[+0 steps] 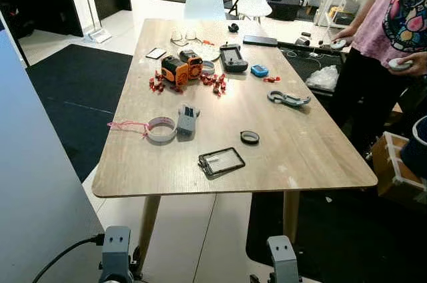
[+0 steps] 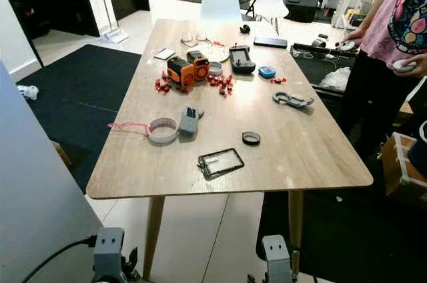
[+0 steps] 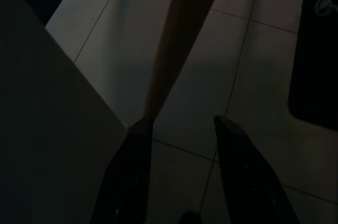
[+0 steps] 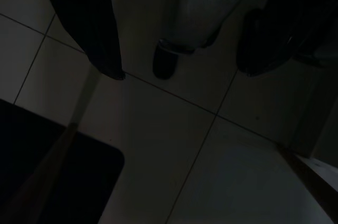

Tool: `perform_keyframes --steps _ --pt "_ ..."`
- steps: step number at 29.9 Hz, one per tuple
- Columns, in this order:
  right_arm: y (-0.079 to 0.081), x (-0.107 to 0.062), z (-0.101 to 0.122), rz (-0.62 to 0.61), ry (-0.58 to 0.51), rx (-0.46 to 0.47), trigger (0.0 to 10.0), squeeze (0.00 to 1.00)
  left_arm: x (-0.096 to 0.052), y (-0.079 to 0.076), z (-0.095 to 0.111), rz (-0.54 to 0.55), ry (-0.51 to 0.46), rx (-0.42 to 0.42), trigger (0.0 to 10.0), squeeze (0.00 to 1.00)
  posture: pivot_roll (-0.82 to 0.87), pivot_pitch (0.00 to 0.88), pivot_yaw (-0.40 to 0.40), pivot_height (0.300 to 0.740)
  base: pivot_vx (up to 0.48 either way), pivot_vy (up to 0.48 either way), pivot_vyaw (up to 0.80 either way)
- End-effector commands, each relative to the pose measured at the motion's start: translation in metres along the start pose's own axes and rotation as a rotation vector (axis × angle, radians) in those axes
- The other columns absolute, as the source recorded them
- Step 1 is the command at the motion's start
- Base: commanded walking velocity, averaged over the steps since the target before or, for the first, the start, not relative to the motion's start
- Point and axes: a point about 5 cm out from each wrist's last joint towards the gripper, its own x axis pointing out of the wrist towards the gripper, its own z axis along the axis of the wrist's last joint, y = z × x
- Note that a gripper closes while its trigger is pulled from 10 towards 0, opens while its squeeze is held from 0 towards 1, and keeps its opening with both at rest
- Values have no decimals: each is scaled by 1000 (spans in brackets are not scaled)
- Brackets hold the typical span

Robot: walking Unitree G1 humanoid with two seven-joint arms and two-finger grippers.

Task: Hang keys on a hook

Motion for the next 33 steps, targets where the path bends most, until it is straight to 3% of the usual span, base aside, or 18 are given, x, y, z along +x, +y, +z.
perform_keyframes --steps 1,17,33 --pt "0 -1 -4 0 17 -12 10000 0 -2 0 -4 -7 9 9 10000 0 83 50 -32 740 0 -281 0" --pt "1 -1 -5 -2 17 -9 10000 0 0 0 -3 -8 18 10 10000 0 84 49 -27 740 0 -424 0" --pt "1 -1 -7 -5 20 -4 10000 0 1 3 -2 14 29 14 10000 0 87 49 -20 740 0 0 0"
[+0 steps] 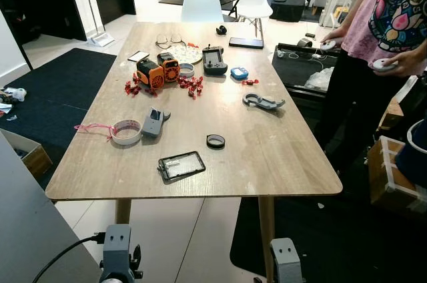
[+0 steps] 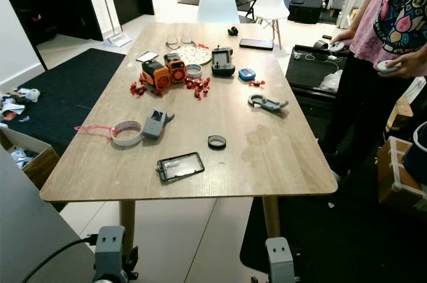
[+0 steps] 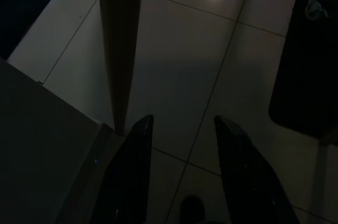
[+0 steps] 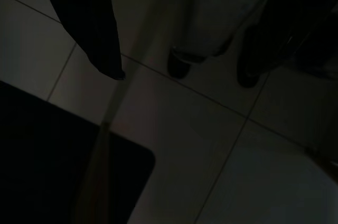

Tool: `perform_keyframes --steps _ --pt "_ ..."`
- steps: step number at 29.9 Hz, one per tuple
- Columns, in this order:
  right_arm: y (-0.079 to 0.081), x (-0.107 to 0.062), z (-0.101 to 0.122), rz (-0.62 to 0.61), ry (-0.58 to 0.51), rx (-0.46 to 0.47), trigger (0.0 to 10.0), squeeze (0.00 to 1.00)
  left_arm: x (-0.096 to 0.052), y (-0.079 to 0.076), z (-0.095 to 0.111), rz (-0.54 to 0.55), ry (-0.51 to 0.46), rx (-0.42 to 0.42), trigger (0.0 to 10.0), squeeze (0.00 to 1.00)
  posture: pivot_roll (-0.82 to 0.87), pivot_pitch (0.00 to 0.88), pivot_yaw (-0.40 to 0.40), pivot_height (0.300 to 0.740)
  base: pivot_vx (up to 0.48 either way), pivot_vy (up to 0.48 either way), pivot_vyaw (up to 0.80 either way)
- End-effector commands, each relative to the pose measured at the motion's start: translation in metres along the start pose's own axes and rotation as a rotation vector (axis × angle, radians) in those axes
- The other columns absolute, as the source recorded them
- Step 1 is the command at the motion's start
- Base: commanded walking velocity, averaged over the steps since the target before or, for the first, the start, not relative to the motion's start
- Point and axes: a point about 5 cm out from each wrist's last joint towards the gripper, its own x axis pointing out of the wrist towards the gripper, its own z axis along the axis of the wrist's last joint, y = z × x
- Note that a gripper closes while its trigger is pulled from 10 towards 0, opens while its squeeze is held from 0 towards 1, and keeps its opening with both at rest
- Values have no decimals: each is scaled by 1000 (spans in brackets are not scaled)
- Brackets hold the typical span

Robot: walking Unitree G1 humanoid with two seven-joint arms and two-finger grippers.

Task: Hang keys on a hook

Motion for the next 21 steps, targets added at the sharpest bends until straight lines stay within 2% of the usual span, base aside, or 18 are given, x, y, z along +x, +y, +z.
perform_keyframes --steps 1,4,5,9,11,12,13,16,17,19,21 --pt "0 -1 -3 -4 10 -1 10000 0 -1 1 -2 -3 11 20 10000 0 87 47 -21 740 0 0 0" --pt "-4 -2 -6 -15 15 3 10000 0 -1 0 0 -11 -12 32 10000 0 85 46 -21 740 0 0 0" --pt "-9 -4 -10 -29 23 7 10000 0 -2 -1 3 -45 -45 51 10000 0 82 44 -21 740 0 0 0" --pt "-12 -6 -12 -36 27 7 10000 0 -4 1 3 -89 -66 63 10000 0 76 42 -20 740 0 0 0" --pt "-15 -7 -15 -45 32 8 10000 0 -13 11 2 -184 -100 95 10000 0 75 42 -19 740 0 0 0" --pt "-17 -8 -16 -49 34 8 10000 0 -26 32 1 -280 -125 147 10000 0 71 38 -22 740 0 0 0" --pt "-17 -8 -16 -49 34 8 10000 0 -26 32 1 -280 -125 147 10000 0 71 38 -22 740 0 0 0" --pt "-18 -8 -16 -49 34 5 10000 0 -45 53 3 -408 -145 210 10000 0 74 39 -28 740 0 0 0" --pt "-18 -8 -16 -49 34 5 10000 0 -45 53 3 -408 -145 210 10000 0 74 39 -28 740 0 0 0" --pt "-17 -8 -14 -45 31 1 10000 0 -61 64 4 -506 -142 275 10000 0 79 41 -32 740 0 0 0" --pt "-16 -7 -13 -41 29 -3 10000 0 -74 71 6 -581 -132 306 10000 0 82 43 -35 740 0 0 0"
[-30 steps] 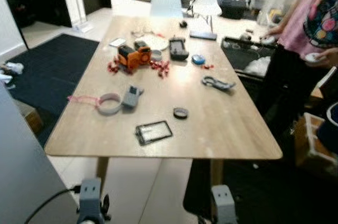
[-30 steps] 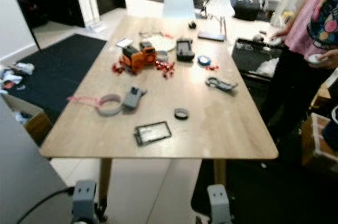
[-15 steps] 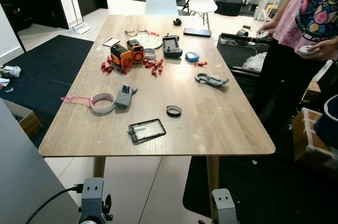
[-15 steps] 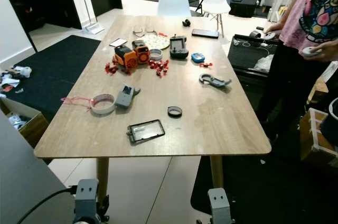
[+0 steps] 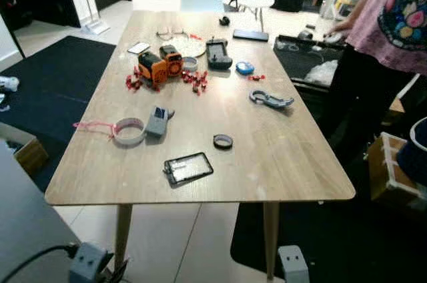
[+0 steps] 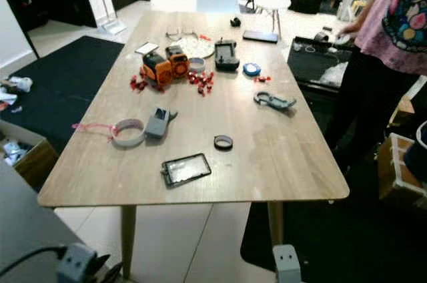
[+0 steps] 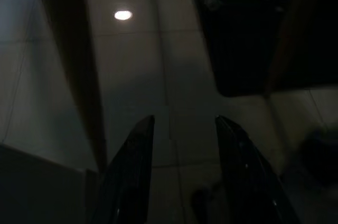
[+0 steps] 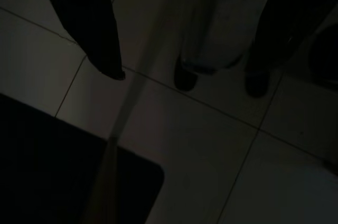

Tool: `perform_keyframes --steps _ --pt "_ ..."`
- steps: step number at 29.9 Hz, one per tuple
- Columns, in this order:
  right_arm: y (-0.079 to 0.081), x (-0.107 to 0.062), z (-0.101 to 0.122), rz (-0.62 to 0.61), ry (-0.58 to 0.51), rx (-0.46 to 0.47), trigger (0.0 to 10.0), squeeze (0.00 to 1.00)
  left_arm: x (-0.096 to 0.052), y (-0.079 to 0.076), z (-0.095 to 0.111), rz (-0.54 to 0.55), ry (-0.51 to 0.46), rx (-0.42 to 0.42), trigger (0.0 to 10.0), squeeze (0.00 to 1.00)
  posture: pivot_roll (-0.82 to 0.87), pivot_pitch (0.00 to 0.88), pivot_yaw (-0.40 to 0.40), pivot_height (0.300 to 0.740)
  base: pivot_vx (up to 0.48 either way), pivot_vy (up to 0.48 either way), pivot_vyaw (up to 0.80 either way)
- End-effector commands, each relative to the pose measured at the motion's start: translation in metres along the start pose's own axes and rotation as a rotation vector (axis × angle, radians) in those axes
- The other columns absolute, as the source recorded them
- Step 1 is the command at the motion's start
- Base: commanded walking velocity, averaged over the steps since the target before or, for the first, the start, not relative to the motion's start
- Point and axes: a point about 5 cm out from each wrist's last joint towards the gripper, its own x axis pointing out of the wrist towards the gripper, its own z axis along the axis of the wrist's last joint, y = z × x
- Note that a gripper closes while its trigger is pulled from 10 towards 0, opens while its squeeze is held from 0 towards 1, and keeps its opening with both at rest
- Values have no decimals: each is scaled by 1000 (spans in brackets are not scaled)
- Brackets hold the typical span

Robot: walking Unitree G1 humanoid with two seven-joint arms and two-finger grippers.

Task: Hang keys on a hook

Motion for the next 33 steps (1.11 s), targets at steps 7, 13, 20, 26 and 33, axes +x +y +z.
perform_keyframes --steps 7,13,20,26,33 --pt "2 1 2 13 2 -17 10000 0 -38 -5 32 -306 -19 76 10000 0 90 51 -42 740 0 0 0" --pt "3 1 3 17 1 -21 10000 0 -41 -15 71 -434 -103 104 10000 0 87 52 -40 740 0 0 0" --pt "3 1 3 17 1 -21 10000 0 -32 -29 135 -529 -306 90 10000 0 85 53 -40 740 0 0 0" --pt "2 1 3 17 2 -23 10000 0 -22 -36 164 -547 -416 72 10000 0 87 56 -43 740 0 0 0" --pt "3 2 3 17 2 -22 10000 0 34 -60 204 -424 -522 -31 10000 0 77 57 -38 740 0 0 0"
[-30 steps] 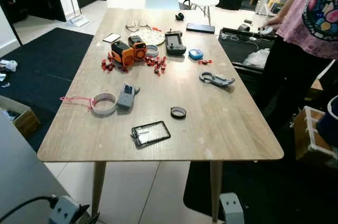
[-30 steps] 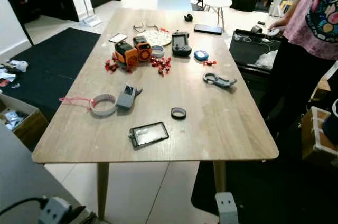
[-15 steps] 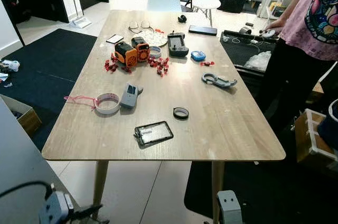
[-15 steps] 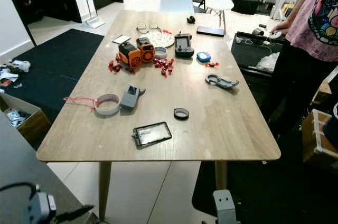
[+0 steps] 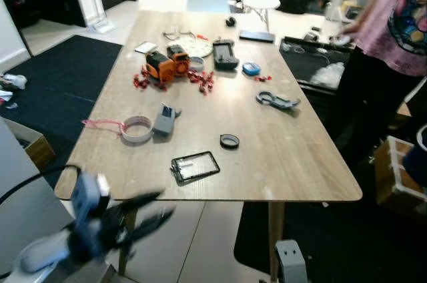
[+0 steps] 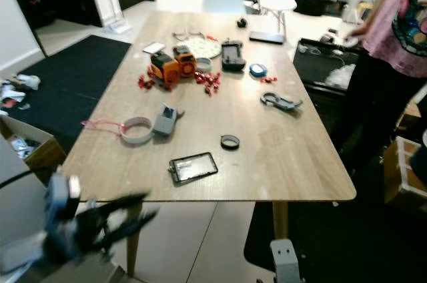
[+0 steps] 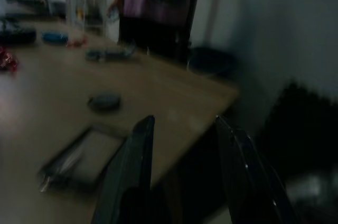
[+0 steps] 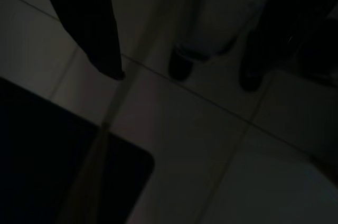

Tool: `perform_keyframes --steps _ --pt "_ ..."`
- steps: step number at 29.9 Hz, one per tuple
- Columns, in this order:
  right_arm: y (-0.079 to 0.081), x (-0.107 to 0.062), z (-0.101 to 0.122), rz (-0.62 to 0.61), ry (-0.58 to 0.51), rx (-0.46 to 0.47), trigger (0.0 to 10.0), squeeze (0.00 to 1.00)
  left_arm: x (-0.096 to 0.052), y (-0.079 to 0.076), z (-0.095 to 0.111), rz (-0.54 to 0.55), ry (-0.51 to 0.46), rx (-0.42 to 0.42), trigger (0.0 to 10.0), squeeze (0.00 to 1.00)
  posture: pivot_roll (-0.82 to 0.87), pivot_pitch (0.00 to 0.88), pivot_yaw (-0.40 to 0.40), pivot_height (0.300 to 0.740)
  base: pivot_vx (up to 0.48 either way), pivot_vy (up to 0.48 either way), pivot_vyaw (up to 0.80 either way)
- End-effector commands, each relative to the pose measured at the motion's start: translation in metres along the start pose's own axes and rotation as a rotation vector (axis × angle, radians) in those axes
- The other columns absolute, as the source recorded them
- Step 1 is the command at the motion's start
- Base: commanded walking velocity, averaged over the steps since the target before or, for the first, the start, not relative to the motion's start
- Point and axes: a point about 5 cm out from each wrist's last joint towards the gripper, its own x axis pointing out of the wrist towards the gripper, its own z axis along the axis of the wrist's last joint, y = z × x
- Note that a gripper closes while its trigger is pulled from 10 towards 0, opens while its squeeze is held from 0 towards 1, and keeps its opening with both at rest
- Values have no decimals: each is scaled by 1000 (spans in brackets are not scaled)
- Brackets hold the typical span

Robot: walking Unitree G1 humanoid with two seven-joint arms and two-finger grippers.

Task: Hang keys on a hook

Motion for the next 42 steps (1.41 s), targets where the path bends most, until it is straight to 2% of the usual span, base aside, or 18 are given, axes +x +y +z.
perform_keyframes --steps 1,2,4,5,6,7,9,11,13,17,20,28,29,30,32,42 --pt "0 -1 -6 -2 22 -5 10000 0 16 3 -13 98 75 25 10000 0 78 59 -40 740 0 0 0" --pt "0 -2 -6 -1 23 -6 10000 0 29 13 -19 207 108 78 10000 0 78 58 -42 740 0 0 0" --pt "0 -2 -6 -1 23 -6 10000 0 29 13 -19 207 108 78 10000 0 78 58 -42 740 0 0 0" --pt "0 -1 -6 0 24 -6 10000 0 38 22 -23 303 146 138 10000 0 74 61 -43 740 0 0 0" --pt "0 -1 -6 0 24 -6 10000 0 38 22 -23 303 146 138 10000 0 74 61 -43 740 0 0 0" --pt "1 -1 -6 1 24 -7 10000 0 45 31 -28 383 183 178 10000 0 67 63 -38 740 0 0 0" --pt "1 -1 -6 1 24 -7 10000 0 45 31 -28 383 183 178 10000 0 67 63 -38 740 0 0 0" --pt "2 -1 -6 1 21 -4 10000 0 53 39 -40 456 279 242 10000 0 62 64 -35 740 0 0 0" --pt "2 -1 -6 1 21 -4 10000 0 54 39 -43 468 298 256 10000 0 62 64 -35 740 0 0 0" --pt "2 -2 -7 2 23 -6 10000 0 58 47 -53 644 348 330 10000 0 61 73 -35 740 0 0 0" --pt "3 -2 -8 3 23 -6 10000 0 58 48 -56 689 373 334 10000 0 61 73 -35 740 0 0 0" --pt "4 -2 -9 5 26 -5 10000 0 56 47 -67 658 457 377 10000 0 64 79 -34 740 0 0 0" --pt "4 -2 -9 5 26 -5 10000 0 55 44 -69 654 449 301 10000 0 65 78 -33 740 0 0 0" --pt "4 -2 -9 5 26 -5 10000 0 55 44 -69 654 449 301 10000 0 65 78 -33 740 0 0 0" --pt "4 -2 -9 6 25 -5 10000 0 54 43 -70 668 441 247 10000 0 66 78 -35 740 0 0 0" --pt "5 -1 -6 9 20 -8 10000 0 53 46 -72 702 462 239 10000 0 66 75 -35 740 0 0 0"
